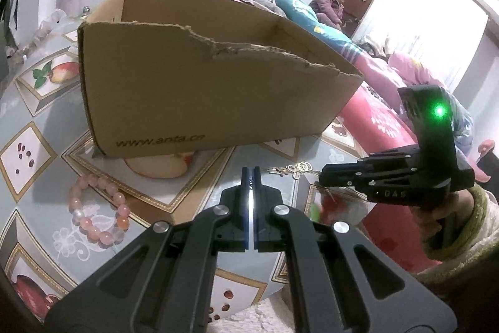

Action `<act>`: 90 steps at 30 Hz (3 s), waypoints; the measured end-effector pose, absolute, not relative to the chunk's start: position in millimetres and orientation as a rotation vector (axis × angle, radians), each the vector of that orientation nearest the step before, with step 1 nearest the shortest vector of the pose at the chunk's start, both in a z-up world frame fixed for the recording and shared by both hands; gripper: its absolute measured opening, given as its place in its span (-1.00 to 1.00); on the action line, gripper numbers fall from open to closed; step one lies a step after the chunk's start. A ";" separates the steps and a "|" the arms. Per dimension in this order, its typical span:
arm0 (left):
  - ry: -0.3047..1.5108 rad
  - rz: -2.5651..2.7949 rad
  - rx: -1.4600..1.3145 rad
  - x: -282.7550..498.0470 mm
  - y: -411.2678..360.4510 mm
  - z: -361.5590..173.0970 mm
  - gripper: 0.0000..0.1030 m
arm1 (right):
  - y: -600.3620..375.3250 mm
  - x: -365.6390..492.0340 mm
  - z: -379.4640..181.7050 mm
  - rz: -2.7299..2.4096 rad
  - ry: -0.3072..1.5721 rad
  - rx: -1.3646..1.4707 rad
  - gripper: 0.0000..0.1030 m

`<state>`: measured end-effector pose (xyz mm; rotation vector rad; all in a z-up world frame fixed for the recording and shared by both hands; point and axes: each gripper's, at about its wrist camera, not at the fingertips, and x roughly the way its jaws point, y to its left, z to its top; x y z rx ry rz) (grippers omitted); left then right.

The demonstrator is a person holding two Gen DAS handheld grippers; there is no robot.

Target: Organize jewelry

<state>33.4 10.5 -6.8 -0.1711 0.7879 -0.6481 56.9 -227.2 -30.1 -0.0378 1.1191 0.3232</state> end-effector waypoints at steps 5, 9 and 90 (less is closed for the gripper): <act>0.789 -0.642 -0.185 34.9 15.4 -8.5 -0.98 | -216.3 59.4 -30.8 0.306 1.102 -0.067 -0.62; 0.789 -0.638 -0.192 35.2 19.8 -8.7 -0.98 | -214.1 61.4 -31.4 0.285 1.096 -0.075 -0.63; 1.000 -0.479 -0.030 199.3 -22.5 53.7 -0.95 | -189.1 228.2 40.2 0.677 1.125 0.124 -0.91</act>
